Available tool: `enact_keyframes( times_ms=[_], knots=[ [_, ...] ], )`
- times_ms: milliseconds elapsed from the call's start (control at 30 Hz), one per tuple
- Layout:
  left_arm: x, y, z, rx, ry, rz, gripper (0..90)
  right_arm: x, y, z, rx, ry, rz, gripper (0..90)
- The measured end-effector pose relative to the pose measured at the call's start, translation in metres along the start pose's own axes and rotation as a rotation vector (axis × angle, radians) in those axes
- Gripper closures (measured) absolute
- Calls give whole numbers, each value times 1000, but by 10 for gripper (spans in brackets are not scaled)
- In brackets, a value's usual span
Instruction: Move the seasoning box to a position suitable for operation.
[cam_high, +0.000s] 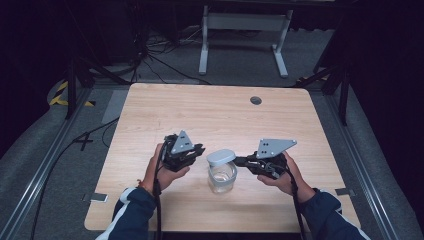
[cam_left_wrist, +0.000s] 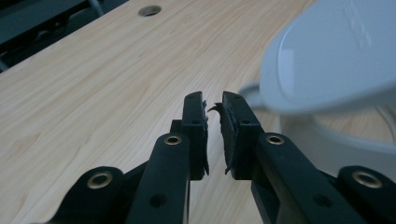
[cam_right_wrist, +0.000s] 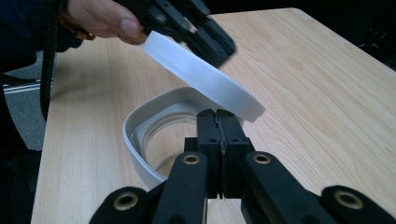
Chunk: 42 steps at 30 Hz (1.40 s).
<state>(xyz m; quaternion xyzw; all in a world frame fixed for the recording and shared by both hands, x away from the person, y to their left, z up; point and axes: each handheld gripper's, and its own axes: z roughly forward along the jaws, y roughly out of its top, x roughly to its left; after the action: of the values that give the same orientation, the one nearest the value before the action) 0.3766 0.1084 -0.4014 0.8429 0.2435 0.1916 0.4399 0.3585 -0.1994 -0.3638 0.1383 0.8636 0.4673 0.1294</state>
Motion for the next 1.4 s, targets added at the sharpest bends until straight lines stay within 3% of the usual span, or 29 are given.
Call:
enact_keyframes(
  times_ms=[100,133,167,200,233,367,433,500,767,1067,1167,1400],
  knots=[
    [-3,-27,-16,63,62,7,711,-3,-1,-1,-26,-13,8,899],
    [-4,-36,-20,77,78,-10,682,-4,-1,-2,-30,-16,7,899],
    [-4,-36,-20,77,78,-10,653,-4,-1,-2,-30,-16,7,899],
    [-5,-54,-28,105,82,-43,635,-6,-1,-3,-42,-11,15,899],
    [-5,-54,-28,105,82,-43,620,-6,-1,-3,-42,-11,15,899],
    [-8,-76,-34,133,85,-7,561,-6,1,-1,-39,-20,0,900],
    [-5,-84,-34,164,87,-46,494,-7,2,1,-40,-26,-3,900],
    [-1,-90,-34,157,77,-79,422,-8,3,2,-45,-30,3,900],
    [5,-108,-36,195,45,-187,246,-12,5,8,-56,-52,11,899],
    [4,-114,-32,226,34,-191,181,-19,4,6,-55,-69,18,899],
    [6,-115,-32,213,38,-175,169,-21,3,4,-55,-75,12,899],
    [6,-115,-30,204,41,-183,148,-21,3,0,-49,-80,8,898]
  ],
)
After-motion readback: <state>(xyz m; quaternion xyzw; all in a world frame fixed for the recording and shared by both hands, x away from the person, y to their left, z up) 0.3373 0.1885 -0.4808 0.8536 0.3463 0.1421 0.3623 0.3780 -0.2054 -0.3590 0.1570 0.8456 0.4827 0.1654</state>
